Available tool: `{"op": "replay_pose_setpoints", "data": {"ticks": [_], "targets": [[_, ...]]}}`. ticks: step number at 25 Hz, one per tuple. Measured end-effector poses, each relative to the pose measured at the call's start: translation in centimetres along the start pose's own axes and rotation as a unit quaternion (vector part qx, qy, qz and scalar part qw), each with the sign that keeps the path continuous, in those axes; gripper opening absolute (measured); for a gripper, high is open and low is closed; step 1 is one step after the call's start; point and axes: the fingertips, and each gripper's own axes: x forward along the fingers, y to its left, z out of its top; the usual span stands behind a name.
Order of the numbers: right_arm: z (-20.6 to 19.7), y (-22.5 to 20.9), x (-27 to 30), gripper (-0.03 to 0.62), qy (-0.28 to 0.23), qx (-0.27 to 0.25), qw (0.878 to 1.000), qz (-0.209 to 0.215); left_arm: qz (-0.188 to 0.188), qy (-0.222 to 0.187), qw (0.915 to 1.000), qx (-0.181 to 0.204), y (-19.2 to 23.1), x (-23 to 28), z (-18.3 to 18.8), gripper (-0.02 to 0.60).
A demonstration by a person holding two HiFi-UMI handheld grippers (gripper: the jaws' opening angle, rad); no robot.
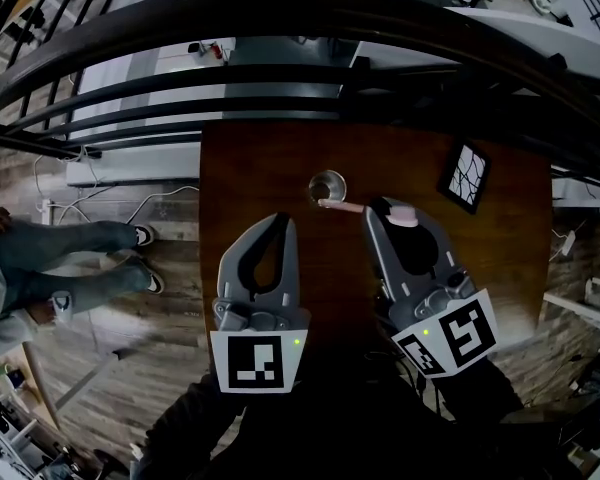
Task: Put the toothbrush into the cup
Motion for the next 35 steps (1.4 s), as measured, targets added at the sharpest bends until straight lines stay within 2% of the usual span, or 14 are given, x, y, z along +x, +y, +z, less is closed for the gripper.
{"op": "replay_pose_setpoints", "data": {"ticks": [7,12,25,35], "targets": [[2.0,-0.2,0.0,0.028,-0.01,-0.014,1.0,-0.001,0.004,-0.004,0.9999,-0.009,0.2,0.1,0.5,0.008],[2.0,-0.5,0.1,0.028,-0.009,-0.018,1.0,-0.003,0.007,-0.002,0.9999,-0.009,0.4,0.1,0.4,0.008],[-1.3,-1.8,1.7,0.028,0.018,-0.012,1.0,-0.014,0.01,0.016,0.9996,-0.021,1.6,1.4,-1.4,0.008],[-5.8,-2.0,3.2,0.029,0.045,-0.003,0.999,-0.023,0.013,0.041,0.9987,-0.029,2.7,1.5,-4.3,0.008]]}}
